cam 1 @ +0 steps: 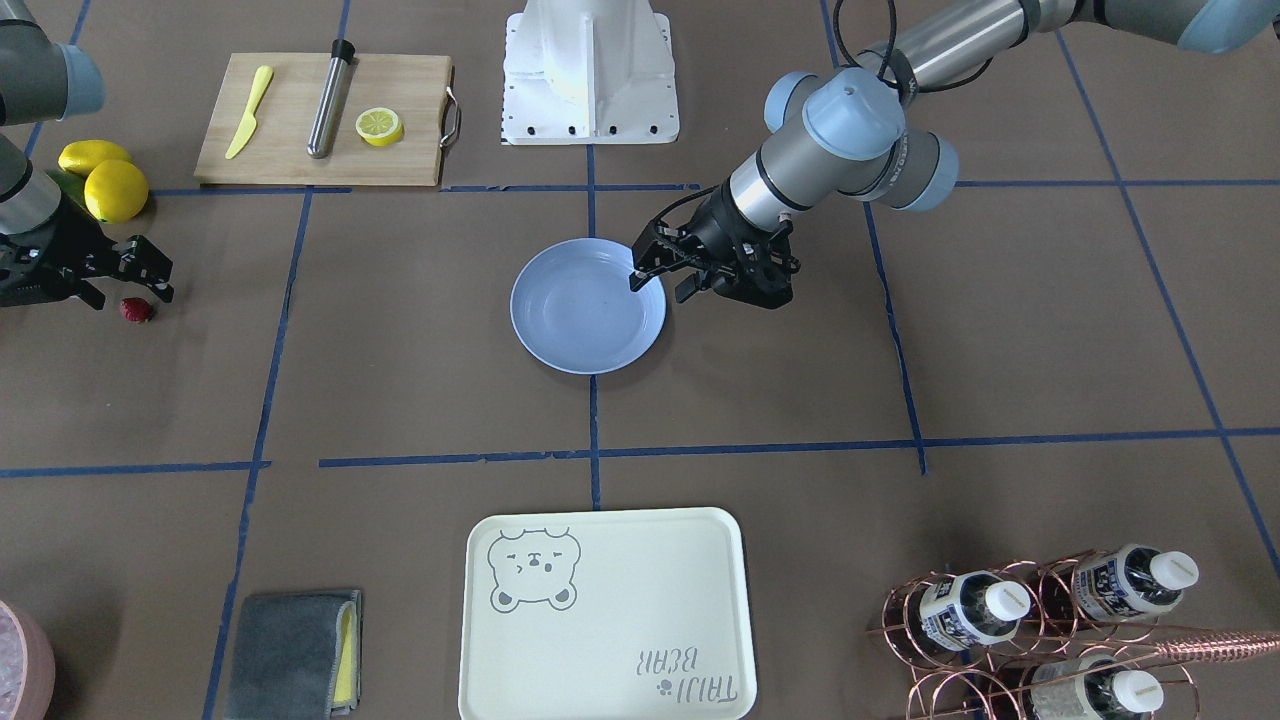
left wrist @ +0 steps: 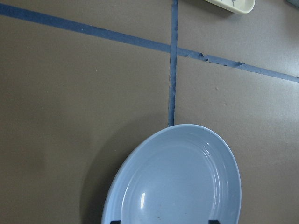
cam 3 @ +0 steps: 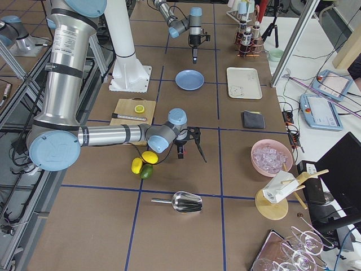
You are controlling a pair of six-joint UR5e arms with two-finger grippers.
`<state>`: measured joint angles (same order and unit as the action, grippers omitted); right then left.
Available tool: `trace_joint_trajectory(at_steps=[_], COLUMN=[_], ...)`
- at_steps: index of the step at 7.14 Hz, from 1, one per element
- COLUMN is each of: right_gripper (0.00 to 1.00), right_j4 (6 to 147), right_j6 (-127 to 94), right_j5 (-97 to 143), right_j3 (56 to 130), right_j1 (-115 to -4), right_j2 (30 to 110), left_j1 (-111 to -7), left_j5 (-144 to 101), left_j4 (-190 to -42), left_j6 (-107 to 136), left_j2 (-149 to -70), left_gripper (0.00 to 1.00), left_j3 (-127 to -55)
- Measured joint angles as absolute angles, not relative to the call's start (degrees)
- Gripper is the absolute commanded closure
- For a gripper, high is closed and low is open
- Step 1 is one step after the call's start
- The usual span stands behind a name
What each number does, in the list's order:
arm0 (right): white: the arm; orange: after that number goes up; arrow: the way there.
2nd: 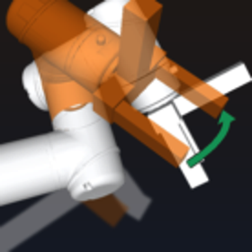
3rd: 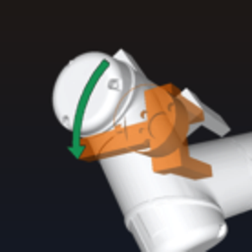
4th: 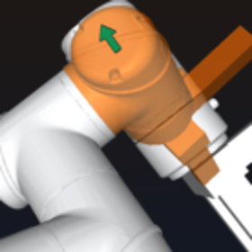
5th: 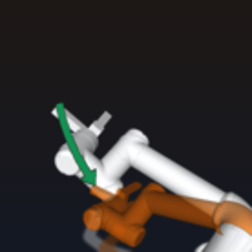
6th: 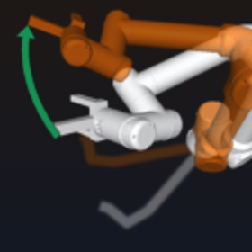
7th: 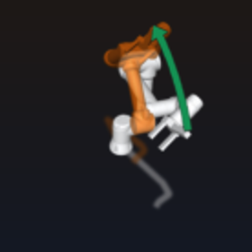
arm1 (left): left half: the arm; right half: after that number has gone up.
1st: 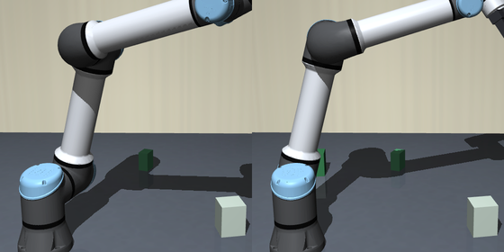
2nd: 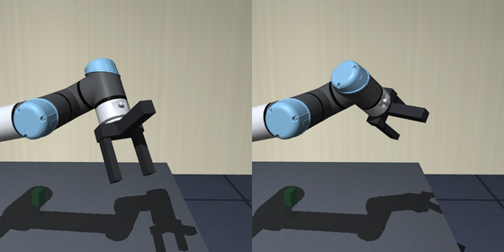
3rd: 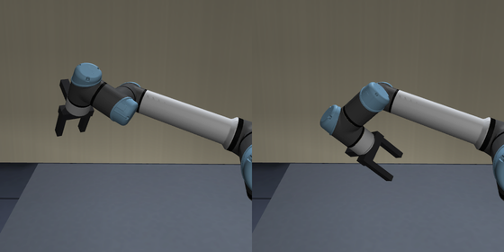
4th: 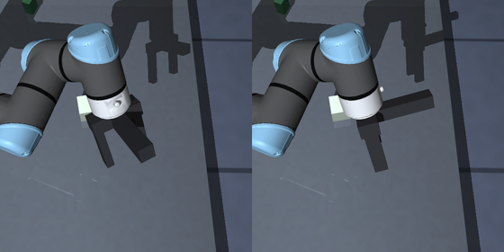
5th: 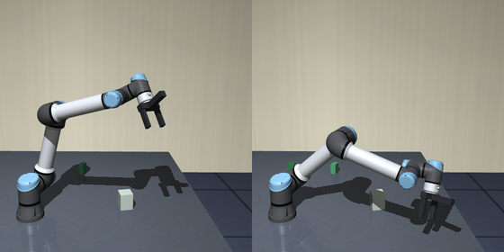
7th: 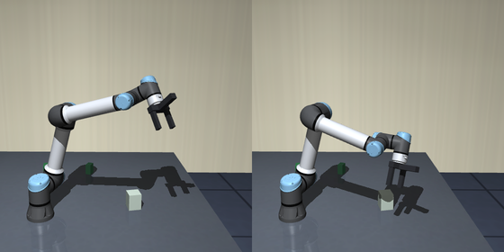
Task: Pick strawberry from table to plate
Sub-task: 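Release the plate with the left gripper while the right gripper grasps the strawberry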
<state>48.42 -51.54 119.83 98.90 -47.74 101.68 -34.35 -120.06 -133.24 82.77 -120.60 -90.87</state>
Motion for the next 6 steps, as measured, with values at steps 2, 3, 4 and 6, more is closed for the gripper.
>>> trace_joint_trajectory(at_steps=[2, 3, 4, 6], right_gripper=[0.68, 1.00, 1.00, 1.00], right_j4=[48.4, 48.4, 48.3, 48.3], right_j6=[-51.6, -51.5, -51.5, -51.5], right_j5=[119.7, 119.7, 119.7, 119.9], right_j3=[97.4, 97.0, 96.9, 97.5], right_j1=[-47.7, -47.7, -47.7, -47.9], right_j2=[100.9, 100.8, 100.8, 100.8], left_j1=[-34.4, -34.4, -34.4, -34.4], left_j5=[-120.1, -120.1, -120.1, -120.1], left_j4=[-133.2, -133.2, -133.2, -133.3], left_j6=[82.7, 82.7, 82.7, 82.6], left_j2=[-120.6, -120.6, -120.6, -120.6], left_gripper=[0.30, 0.31, 0.30, 0.30], left_j3=[-90.8, -90.8, -90.8, -90.8])
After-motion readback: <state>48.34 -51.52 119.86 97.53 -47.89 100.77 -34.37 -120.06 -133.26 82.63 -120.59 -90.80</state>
